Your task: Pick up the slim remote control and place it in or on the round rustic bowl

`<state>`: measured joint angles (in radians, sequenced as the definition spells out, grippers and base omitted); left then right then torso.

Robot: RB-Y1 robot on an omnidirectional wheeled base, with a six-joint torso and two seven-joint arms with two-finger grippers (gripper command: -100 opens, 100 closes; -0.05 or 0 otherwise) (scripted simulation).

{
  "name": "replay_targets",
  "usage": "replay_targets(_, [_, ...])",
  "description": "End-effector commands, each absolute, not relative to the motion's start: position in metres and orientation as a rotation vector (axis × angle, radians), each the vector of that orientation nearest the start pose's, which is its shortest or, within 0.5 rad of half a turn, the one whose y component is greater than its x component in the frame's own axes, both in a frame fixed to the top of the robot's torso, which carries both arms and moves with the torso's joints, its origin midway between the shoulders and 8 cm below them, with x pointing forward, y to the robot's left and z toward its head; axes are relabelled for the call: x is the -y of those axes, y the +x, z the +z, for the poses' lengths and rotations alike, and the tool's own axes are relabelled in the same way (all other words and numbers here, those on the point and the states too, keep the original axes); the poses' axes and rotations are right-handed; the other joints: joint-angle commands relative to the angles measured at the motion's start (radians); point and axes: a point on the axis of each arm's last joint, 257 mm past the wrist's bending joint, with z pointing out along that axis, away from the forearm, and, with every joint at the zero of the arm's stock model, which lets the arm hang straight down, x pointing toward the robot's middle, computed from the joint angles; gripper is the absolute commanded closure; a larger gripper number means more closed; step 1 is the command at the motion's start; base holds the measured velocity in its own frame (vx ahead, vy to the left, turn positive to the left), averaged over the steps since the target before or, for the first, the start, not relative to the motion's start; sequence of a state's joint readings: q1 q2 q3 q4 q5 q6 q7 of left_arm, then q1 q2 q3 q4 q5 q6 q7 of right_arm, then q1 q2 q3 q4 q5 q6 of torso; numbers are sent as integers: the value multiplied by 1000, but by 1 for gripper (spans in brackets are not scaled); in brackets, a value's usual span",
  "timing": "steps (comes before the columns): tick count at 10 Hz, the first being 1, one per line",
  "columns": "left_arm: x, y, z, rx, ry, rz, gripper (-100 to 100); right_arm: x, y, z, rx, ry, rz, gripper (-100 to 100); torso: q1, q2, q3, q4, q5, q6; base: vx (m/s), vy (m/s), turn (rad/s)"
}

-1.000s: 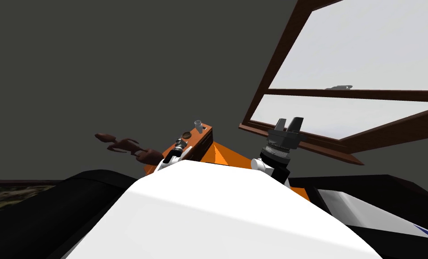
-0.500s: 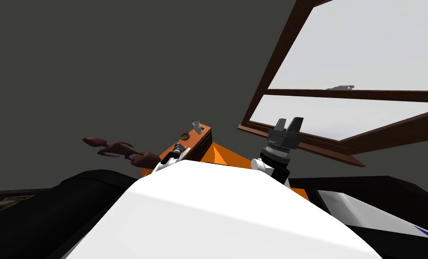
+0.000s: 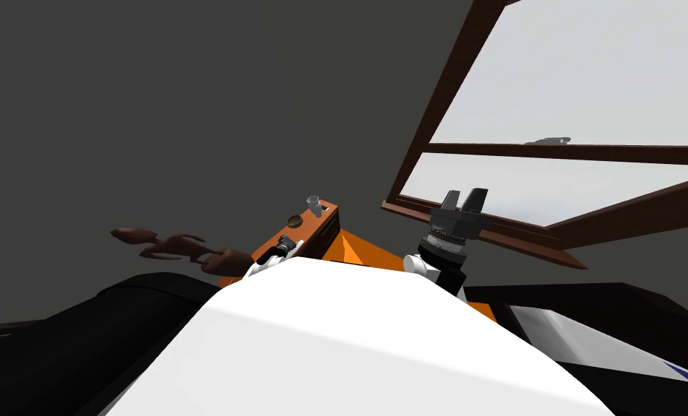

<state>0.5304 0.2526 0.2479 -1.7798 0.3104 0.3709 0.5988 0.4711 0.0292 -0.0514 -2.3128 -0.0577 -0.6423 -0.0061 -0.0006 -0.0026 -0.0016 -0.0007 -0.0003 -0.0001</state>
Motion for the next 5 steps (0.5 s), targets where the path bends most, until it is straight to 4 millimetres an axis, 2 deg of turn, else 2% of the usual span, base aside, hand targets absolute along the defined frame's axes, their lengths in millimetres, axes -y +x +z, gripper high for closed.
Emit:
replay_targets(1, [-475, 306, -396, -746, -2208, -914, -100, 296, 306, 72, -408, 542, 1338, 0, 0, 0, 0, 0, 0, 0, 11, -10, 5])
replay_targets(2, [-484, 291, -414, -716, -2279, -859, -100, 296, 306, 72, -408, 542, 1338, 0, 0, 1, 1, 0, 0, 0, 30, -9, -46])
replay_targets(3, [-484, 291, -415, -716, -2281, -857, -100, 296, 306, 72, -408, 542, 1338, 0, 0, 1, 1, 0, 0, 0, 39, -6, -30])
replay_targets(5, [-500, 267, -441, -657, -2390, -765, -100, 296, 306, 72, -408, 542, 1338, 0, 0, 0, 0, 0, 0, 0, 60, -8, -63])
